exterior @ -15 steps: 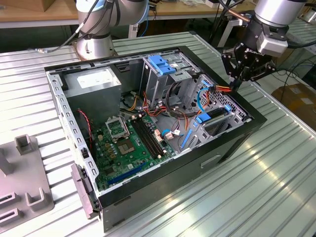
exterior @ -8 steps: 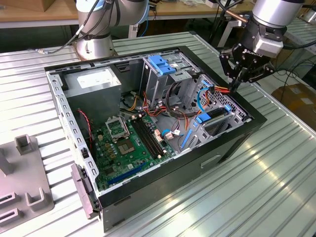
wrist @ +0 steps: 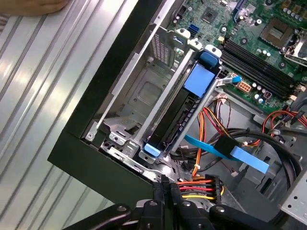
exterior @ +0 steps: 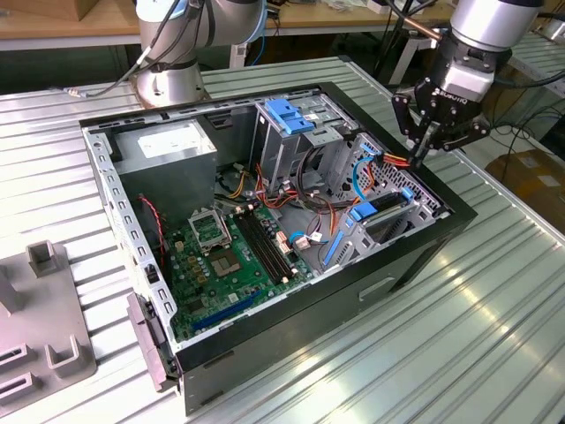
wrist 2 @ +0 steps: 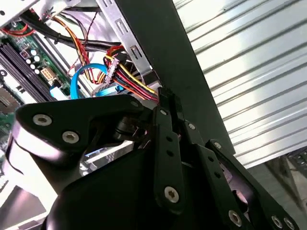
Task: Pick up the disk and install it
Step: 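Insert the first disk wire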
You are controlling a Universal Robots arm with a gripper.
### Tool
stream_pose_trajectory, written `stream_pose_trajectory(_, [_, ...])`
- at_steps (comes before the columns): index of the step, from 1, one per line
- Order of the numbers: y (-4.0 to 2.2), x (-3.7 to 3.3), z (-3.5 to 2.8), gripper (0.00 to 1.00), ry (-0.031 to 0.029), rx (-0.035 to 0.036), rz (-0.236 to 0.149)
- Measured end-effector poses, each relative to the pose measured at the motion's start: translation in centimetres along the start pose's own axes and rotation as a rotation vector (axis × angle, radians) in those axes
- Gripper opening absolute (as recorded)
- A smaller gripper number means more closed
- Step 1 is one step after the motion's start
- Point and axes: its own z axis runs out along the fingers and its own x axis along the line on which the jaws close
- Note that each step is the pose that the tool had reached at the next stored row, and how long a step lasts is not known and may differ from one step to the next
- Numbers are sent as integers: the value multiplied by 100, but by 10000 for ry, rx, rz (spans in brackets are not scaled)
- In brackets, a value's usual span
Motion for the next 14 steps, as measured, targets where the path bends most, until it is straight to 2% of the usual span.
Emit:
stream_pose_trajectory(2, [0, -1, 6, 17, 23, -41, 583])
stream_pose_trajectory(5, [51, -30, 6, 17, 29, -54, 787])
stream_pose_trajectory(8, [63, -37, 7, 17, 39, -73, 1054])
stream_pose_trajectory(11, [63, -37, 13, 17, 72, -131, 1866])
stream_pose_trajectory(14, [64, -38, 18, 17, 91, -167, 2387])
